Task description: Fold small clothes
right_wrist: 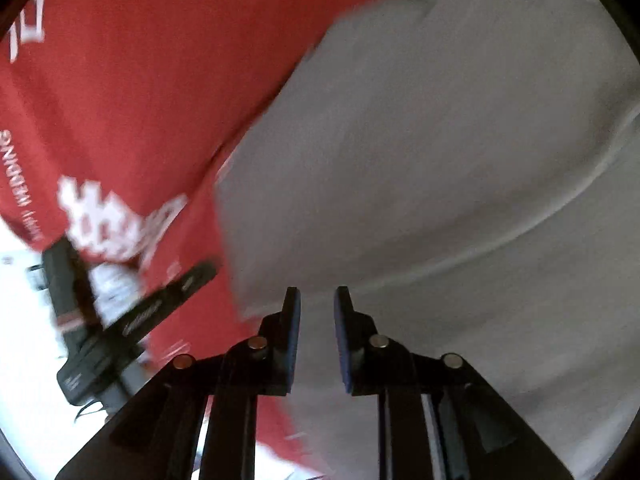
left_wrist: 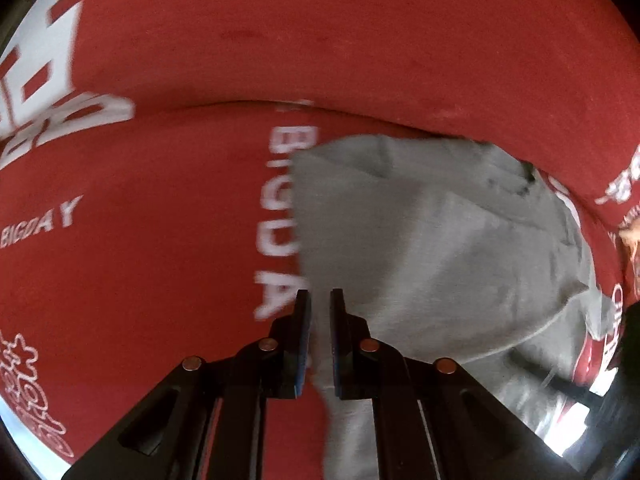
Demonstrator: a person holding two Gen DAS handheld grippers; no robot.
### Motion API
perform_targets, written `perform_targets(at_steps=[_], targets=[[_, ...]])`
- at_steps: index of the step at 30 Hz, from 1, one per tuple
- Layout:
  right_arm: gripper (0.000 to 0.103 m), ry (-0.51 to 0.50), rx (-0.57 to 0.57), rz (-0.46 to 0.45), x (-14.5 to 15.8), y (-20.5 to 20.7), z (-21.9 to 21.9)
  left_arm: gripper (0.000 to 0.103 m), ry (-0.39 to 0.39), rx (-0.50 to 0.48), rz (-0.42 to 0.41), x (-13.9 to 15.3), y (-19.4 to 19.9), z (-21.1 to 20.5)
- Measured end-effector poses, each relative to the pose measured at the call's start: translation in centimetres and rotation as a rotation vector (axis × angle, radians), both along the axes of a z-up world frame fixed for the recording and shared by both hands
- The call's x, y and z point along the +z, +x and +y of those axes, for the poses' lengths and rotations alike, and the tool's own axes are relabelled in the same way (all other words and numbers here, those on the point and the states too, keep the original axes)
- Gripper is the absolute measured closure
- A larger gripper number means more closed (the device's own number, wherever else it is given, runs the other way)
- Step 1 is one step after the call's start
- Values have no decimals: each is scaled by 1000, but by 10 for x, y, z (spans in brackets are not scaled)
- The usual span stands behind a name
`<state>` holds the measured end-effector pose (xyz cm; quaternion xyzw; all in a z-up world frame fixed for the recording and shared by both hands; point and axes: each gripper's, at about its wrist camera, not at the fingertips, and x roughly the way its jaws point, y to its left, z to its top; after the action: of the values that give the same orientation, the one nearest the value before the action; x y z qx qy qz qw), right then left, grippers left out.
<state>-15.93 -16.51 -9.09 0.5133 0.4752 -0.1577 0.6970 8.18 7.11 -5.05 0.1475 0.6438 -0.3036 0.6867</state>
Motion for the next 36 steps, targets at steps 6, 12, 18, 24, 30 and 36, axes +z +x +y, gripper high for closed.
perform_targets(at_steps=[6,12,18,24,30,36], targets=[[82,-228,-87,162,-4,-37,-79,94,66,-37,-43,-24,-21,-19],[90,-169,-264,161,-18,-92,-121,87,80,-43,-48,-23,-17,-19],[78,-116,-336,228,-14,-123,-117,87,119,-23,-40,-17,-16,-23],[60,-102,-265,222,-2,-135,-92,87,134,-53,-38,-6,-32,-25],[58,-41,-264,199,3,-138,-65,87,142,-43,-12,3,-41,-22],[58,-15,-250,189,6,-143,-48,1,166,-64,-86,12,-63,-16]])
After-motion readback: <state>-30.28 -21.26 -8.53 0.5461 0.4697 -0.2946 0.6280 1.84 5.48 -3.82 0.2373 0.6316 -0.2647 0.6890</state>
